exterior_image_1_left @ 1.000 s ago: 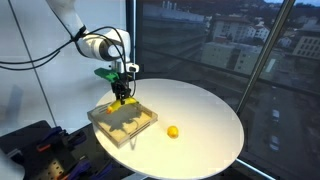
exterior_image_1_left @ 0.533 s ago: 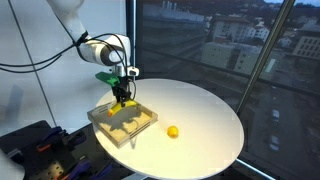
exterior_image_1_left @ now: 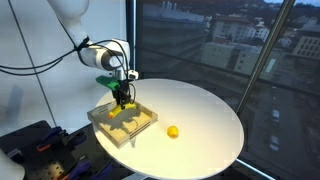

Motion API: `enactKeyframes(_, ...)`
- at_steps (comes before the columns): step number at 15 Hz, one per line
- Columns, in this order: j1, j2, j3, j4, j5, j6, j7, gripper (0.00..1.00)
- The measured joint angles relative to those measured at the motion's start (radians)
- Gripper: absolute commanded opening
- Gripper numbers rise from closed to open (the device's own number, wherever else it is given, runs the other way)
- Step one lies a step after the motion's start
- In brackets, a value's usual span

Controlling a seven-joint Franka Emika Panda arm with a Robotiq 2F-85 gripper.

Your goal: Put the banana in the box

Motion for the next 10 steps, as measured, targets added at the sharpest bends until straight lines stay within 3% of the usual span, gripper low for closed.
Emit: enactKeyframes(10,0.0,0.059,0.0,0.011,0.002,0.059,0.0,0.15)
